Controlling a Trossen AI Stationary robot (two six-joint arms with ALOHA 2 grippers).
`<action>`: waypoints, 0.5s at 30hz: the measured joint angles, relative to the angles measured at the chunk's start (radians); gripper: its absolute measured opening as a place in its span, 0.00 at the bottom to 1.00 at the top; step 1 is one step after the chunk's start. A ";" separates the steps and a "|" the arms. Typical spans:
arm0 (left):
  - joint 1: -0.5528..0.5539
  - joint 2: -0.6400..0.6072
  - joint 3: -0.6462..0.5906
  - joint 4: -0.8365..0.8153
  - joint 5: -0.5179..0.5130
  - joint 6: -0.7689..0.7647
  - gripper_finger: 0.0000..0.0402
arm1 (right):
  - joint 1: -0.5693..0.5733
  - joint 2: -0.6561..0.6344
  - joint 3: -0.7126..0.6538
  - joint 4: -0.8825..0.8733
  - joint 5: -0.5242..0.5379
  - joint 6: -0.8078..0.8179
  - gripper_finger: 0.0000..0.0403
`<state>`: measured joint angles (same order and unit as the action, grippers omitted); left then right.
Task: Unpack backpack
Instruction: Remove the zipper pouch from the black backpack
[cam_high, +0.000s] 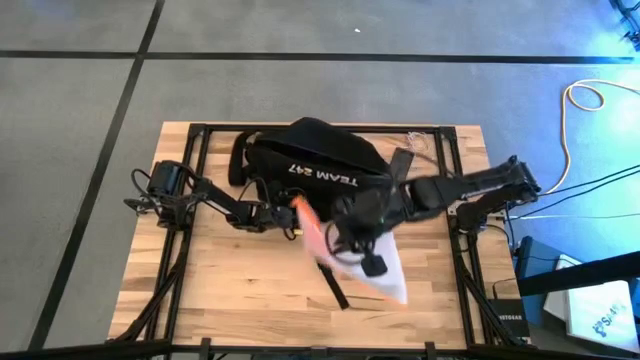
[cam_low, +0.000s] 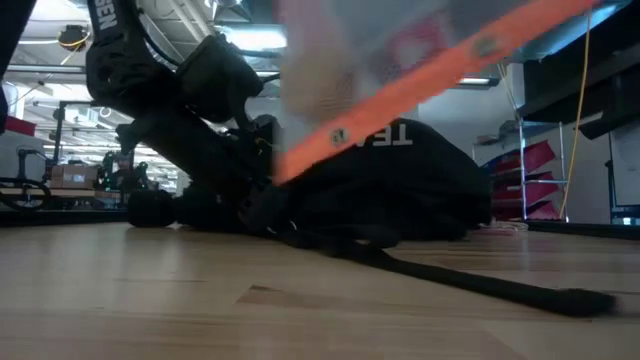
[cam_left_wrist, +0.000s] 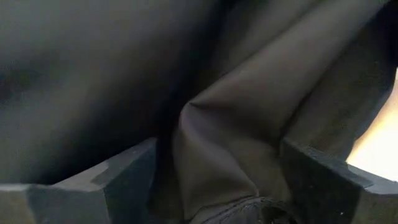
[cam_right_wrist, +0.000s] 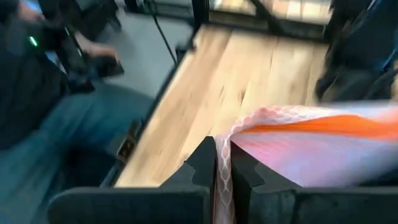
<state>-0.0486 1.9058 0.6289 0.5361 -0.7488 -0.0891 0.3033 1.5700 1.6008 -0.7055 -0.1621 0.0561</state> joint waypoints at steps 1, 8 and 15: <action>0.008 -0.003 0.000 -0.004 -0.002 0.022 0.79 | 0.017 0.001 -0.018 -0.004 0.022 0.022 0.00; 0.048 -0.028 -0.002 -0.056 -0.032 0.099 0.79 | 0.107 0.003 -0.126 0.002 0.094 0.120 0.00; 0.047 -0.054 -0.002 -0.144 -0.058 0.069 0.79 | 0.186 0.001 -0.221 -0.043 0.147 0.126 0.00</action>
<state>-0.0011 1.8519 0.6273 0.3923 -0.8064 -0.0204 0.4891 1.5711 1.3800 -0.7489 -0.0151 0.1825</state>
